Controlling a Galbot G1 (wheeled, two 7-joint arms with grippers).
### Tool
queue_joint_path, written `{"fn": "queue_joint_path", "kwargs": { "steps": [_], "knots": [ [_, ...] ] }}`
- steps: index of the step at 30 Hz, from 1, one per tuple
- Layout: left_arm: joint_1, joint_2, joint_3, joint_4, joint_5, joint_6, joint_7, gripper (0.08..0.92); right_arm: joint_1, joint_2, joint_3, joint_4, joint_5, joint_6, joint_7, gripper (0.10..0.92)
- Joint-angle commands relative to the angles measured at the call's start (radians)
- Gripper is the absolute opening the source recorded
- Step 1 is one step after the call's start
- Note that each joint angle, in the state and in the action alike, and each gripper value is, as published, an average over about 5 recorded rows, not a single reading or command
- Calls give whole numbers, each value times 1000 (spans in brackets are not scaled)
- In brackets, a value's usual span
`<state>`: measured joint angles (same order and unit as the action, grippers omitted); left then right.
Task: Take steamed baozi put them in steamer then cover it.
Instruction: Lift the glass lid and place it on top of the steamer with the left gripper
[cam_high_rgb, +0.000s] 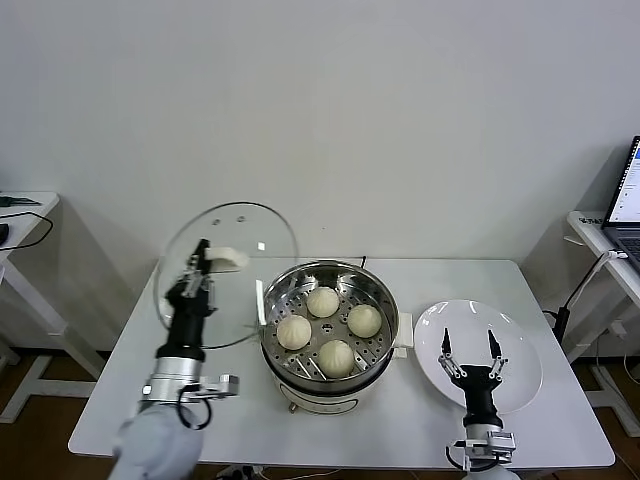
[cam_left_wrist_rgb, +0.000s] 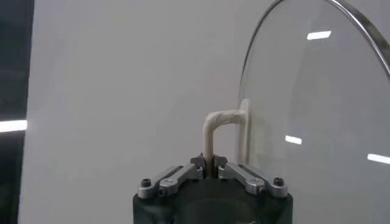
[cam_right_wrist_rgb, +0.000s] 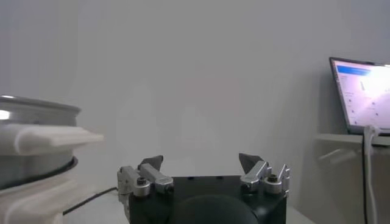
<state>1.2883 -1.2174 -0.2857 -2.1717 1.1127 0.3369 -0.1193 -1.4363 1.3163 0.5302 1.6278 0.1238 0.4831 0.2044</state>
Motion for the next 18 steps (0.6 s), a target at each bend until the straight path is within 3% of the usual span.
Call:
{"fn": "queue_joint_path", "kwargs": {
  "steps": [1,8,18],
  "knots": [
    [-136,-29,346,-1,65,256,141,185,-4,28,15,-18,-8,15,2,823],
    [-186,-50,389,59,97,312,227,185,14,33,24,-42,-9,15,3,823],
    [-210,-70,425,124,292,277,332,185,21,34,37,-62,-5,11,5,823]
  ]
}}
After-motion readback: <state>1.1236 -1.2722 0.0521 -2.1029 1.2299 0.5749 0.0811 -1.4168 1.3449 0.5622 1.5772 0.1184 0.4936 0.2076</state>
